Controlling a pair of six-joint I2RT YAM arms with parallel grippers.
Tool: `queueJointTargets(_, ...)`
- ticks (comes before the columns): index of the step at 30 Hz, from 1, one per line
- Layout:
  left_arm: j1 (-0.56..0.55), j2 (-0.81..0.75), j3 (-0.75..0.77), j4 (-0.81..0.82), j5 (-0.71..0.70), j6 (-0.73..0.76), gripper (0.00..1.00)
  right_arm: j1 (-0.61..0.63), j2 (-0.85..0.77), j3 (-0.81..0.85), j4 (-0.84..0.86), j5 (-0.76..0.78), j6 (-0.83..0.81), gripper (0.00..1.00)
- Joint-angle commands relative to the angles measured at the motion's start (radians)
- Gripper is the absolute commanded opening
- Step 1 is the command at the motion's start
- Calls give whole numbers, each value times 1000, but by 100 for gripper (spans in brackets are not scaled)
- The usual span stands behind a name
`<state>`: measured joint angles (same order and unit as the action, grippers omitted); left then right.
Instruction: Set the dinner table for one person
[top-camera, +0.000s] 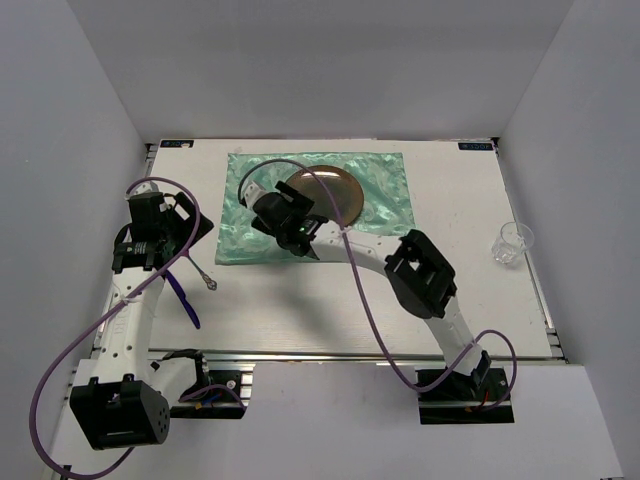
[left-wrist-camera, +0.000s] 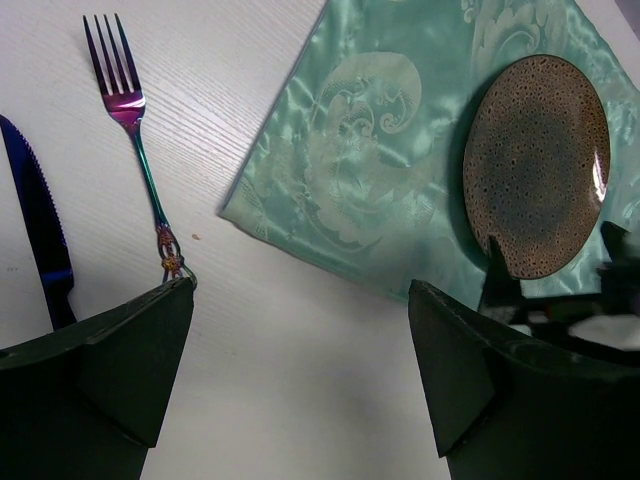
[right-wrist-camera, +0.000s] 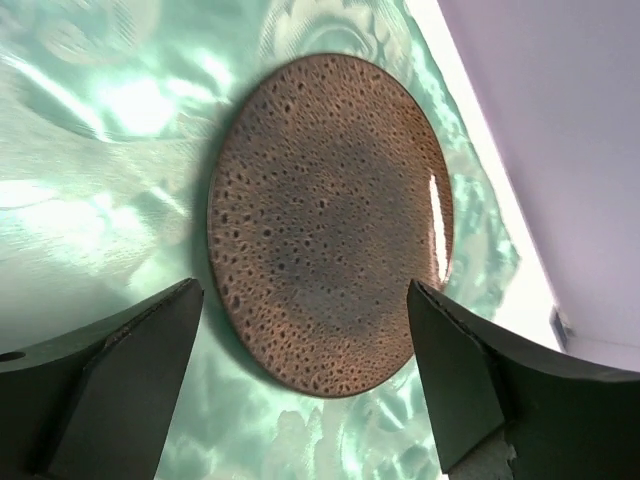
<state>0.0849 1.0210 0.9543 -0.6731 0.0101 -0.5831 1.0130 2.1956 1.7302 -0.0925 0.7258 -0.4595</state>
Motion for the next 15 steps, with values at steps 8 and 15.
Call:
queueJointTargets(8,15,-10,6,-29,-78,-9,98,-133,-321,-30,-200,-146,526,89)
queueJointTargets(15,15,13,8,-25,-50,2,98,-535,-596,-267,-292,-282,801,89)
